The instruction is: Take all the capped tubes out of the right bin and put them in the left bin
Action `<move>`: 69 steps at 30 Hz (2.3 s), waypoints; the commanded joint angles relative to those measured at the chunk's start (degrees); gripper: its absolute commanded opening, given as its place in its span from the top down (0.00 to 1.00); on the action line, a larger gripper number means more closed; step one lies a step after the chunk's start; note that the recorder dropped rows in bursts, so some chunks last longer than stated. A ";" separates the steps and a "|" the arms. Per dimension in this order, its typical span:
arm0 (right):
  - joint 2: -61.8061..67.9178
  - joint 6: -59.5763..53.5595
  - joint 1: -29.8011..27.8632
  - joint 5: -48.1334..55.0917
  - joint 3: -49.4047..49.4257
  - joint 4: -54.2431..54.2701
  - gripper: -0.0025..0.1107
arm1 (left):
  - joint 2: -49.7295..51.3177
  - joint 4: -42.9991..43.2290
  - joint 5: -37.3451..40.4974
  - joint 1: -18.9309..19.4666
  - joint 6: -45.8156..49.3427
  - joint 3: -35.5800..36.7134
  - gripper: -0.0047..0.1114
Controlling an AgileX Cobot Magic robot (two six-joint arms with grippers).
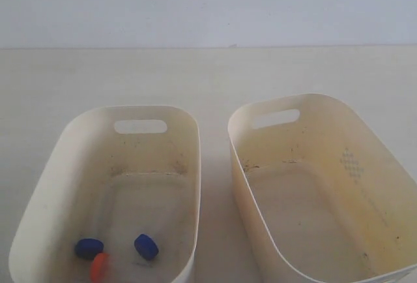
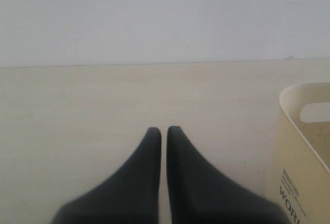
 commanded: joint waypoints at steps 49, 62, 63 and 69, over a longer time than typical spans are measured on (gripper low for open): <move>-5.80 16.56 -19.81 -16.21 38.46 -0.17 0.97 | -0.19 0.10 -0.30 0.06 -0.48 -0.16 0.92; -5.80 17.11 -25.52 -16.21 38.46 0.48 0.97 | -0.19 0.10 -0.30 0.06 -0.48 -0.16 0.92; -5.80 17.11 -25.52 -16.21 38.46 0.73 0.97 | -0.19 0.10 -0.30 0.06 -0.48 -0.16 0.92; -5.80 17.63 -25.52 -16.21 38.46 0.99 0.97 | -0.19 0.10 -0.30 0.06 -0.48 -0.16 0.92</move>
